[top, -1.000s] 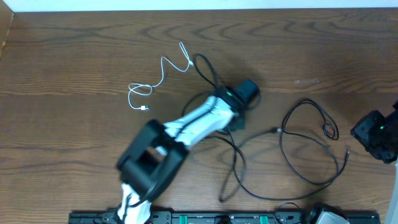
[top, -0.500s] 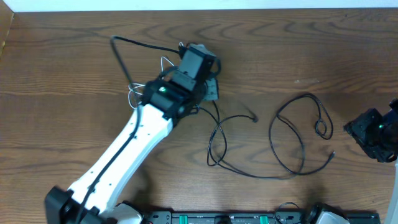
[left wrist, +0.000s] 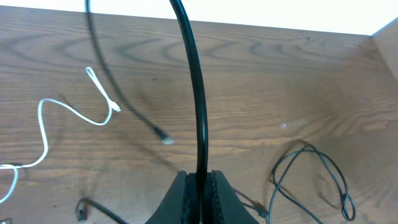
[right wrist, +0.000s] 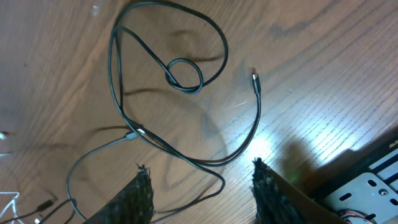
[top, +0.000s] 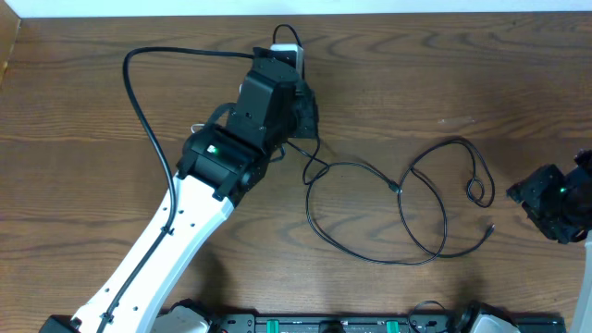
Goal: Untangle cables
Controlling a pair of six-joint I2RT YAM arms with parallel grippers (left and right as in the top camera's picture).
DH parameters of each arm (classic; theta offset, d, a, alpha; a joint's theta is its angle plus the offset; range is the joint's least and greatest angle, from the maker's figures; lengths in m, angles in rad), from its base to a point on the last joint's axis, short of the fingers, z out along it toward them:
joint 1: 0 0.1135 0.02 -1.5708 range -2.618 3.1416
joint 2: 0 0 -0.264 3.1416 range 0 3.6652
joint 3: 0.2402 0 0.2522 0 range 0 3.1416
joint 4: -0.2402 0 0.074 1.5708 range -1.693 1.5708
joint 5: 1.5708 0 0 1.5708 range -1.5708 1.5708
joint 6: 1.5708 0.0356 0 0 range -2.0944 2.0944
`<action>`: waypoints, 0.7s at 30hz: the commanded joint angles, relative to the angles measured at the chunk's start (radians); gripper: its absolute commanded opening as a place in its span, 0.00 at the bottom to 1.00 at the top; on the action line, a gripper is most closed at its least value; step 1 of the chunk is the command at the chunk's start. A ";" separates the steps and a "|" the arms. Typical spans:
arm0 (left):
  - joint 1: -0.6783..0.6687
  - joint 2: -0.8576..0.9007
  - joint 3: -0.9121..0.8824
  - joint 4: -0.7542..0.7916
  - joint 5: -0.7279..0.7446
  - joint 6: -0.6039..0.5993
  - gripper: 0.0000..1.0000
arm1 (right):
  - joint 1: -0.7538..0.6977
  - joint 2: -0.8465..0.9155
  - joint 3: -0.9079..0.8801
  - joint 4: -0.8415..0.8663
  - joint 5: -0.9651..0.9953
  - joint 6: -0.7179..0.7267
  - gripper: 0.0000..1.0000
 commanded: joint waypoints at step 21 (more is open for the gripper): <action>0.171 -0.059 0.043 0.183 0.344 0.021 0.08 | -0.001 0.000 -0.296 0.161 -0.417 -0.256 0.52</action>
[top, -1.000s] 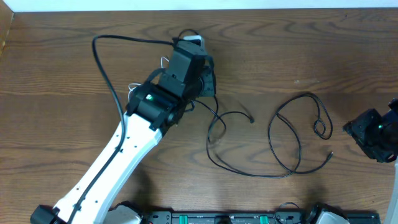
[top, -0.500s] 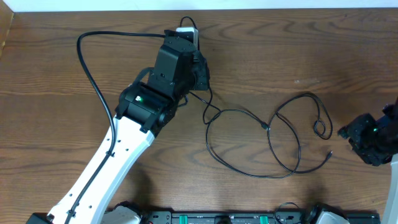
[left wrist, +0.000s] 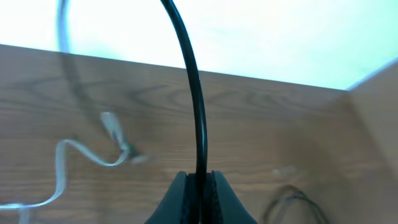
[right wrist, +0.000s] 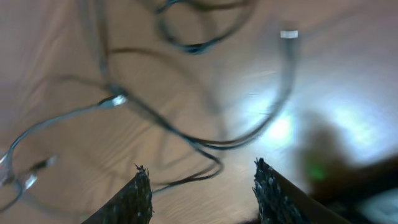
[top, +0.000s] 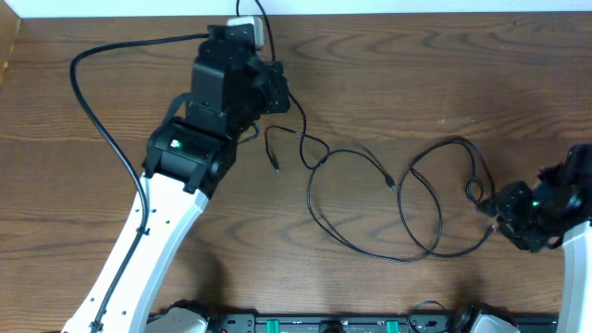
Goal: Untangle cables
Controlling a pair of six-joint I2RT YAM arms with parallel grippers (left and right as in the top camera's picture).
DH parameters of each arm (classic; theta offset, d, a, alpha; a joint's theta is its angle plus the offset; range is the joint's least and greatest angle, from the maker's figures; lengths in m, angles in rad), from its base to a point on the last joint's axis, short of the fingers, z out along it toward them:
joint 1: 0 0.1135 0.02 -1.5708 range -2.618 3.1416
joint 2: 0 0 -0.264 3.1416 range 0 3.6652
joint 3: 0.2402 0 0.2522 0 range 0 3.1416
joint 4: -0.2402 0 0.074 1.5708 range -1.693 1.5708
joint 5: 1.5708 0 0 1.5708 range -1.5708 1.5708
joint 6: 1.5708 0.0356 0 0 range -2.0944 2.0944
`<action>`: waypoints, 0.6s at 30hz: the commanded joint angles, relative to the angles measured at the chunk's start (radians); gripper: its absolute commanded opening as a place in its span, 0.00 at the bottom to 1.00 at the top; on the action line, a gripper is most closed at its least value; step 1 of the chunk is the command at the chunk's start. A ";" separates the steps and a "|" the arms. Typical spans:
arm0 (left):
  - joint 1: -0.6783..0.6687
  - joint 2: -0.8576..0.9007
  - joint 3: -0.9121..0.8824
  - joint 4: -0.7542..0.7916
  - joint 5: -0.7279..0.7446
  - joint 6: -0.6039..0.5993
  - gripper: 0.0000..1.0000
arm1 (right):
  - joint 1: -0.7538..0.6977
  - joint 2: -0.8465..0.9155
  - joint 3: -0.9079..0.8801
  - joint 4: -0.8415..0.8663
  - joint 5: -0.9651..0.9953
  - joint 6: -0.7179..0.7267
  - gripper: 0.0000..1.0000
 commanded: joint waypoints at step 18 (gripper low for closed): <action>0.236 -0.198 0.039 0.735 0.503 -0.204 0.08 | -0.002 0.000 -0.166 0.166 -0.385 -0.343 0.59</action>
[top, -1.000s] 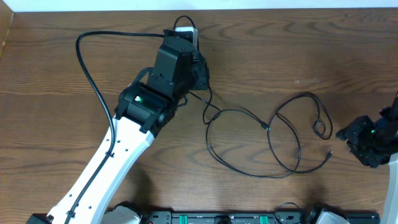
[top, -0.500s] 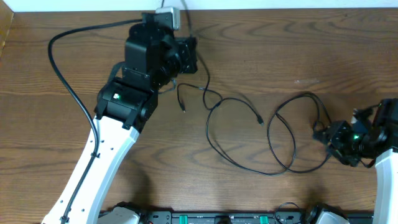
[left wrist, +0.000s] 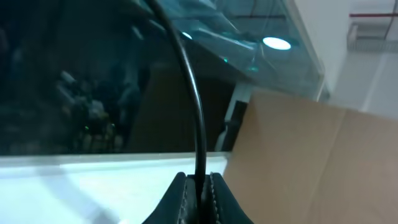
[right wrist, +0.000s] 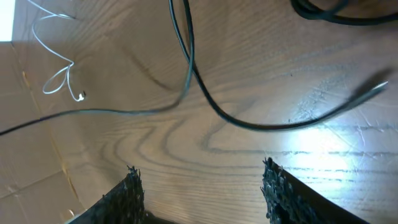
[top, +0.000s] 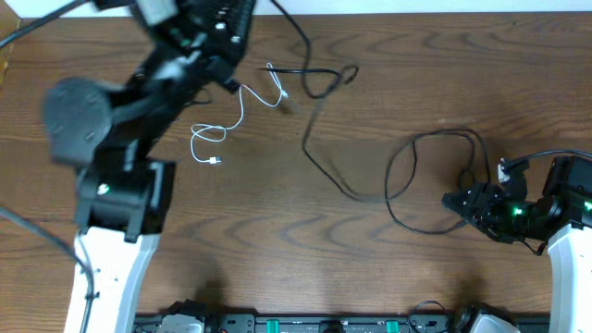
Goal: Untangle cables
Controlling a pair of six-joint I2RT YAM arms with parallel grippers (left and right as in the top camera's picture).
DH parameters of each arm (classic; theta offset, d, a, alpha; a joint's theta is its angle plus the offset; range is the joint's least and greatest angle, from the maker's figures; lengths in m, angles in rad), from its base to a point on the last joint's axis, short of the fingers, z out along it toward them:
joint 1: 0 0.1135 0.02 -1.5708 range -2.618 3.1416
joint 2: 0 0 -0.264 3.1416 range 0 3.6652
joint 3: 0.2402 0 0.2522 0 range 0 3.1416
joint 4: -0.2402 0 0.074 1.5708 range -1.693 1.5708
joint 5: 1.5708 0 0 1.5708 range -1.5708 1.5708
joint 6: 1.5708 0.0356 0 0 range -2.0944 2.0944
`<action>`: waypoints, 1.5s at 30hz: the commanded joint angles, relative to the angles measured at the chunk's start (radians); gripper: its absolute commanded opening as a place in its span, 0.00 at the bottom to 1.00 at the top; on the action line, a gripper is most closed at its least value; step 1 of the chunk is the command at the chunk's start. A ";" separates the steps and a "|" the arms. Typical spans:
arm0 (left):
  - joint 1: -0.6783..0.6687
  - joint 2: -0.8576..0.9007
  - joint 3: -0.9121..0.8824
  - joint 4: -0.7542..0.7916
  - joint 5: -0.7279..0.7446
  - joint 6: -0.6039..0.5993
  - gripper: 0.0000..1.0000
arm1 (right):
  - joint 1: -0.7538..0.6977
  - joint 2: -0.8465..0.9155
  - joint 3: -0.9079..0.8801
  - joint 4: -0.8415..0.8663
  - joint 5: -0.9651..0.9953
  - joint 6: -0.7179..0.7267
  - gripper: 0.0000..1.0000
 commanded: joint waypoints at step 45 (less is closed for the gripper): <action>0.062 -0.012 0.021 -0.203 0.040 -0.554 0.08 | 0.949 0.043 -0.013 1.209 0.034 0.694 0.91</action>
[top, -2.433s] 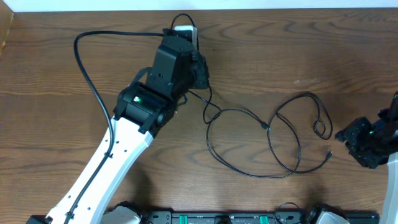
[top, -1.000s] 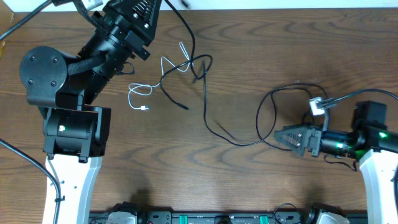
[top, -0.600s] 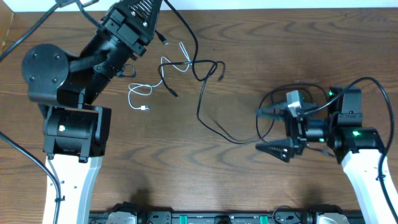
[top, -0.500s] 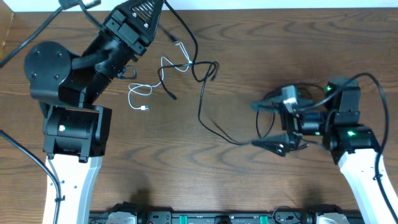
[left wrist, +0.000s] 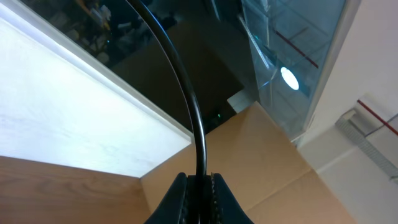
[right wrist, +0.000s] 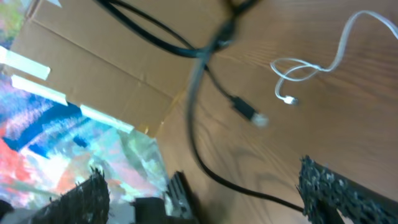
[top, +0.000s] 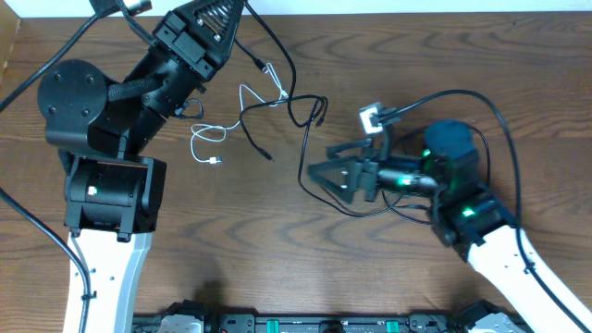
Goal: Untangle cables
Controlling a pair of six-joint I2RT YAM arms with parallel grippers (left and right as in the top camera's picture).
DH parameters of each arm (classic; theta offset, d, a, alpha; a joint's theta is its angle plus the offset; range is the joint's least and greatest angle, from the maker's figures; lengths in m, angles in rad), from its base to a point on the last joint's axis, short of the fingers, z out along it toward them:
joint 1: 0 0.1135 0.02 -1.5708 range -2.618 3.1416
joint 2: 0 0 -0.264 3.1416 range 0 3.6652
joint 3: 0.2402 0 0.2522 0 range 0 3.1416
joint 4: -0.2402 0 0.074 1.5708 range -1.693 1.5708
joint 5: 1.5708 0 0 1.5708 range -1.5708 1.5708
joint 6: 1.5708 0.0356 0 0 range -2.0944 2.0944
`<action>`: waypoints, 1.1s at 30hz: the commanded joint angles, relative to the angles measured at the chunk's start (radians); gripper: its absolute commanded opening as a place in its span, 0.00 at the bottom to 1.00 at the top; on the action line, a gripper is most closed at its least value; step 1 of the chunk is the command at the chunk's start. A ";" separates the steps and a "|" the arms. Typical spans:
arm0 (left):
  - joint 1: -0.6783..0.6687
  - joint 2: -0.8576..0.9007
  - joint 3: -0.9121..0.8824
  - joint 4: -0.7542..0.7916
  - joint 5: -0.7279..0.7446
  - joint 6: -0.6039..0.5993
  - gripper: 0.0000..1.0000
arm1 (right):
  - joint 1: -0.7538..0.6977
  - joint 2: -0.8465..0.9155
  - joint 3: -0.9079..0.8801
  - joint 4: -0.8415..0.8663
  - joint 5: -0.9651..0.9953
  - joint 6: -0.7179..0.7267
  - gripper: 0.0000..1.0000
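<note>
A thick black cable (top: pixel 280 57) hangs from my left gripper (top: pixel 209 17), which is raised high over the back left of the table. In the left wrist view that gripper (left wrist: pixel 199 182) is shut on the cable (left wrist: pixel 186 93) and faces a wall and cardboard. Thin black cables (top: pixel 307 111) lie looped in the table's middle, and a white cable (top: pixel 225 118) lies to their left. My right gripper (top: pixel 319 168) hovers wide open at the middle, pointing left. Between its fingers (right wrist: pixel 329 186) runs a black cable (right wrist: pixel 249 190), untouched; a black plug (right wrist: pixel 246 112) and the white cable (right wrist: pixel 311 67) lie beyond.
A black loop (top: pixel 495 120) arches over my right arm. Cardboard walls (right wrist: pixel 112 68) stand at the table's left edge. A rail (top: pixel 324 324) runs along the front edge.
My right gripper has gone from the table's right side to its middle, still open, now pointing left over the thin cables. The left gripper stays raised on the thick cable; the loops have shifted.
My left gripper was shut on the thick black cable low at the back centre, with my right gripper open at the right edge. The left then stood further left, then high at the back left with the cables drawn leftward and the white cable uncovered. Now the right is at the middle.
</note>
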 commanded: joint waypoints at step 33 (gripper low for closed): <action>0.003 0.011 0.020 -0.385 -0.597 0.448 0.08 | -0.128 -0.103 0.005 -0.334 0.233 -0.239 0.01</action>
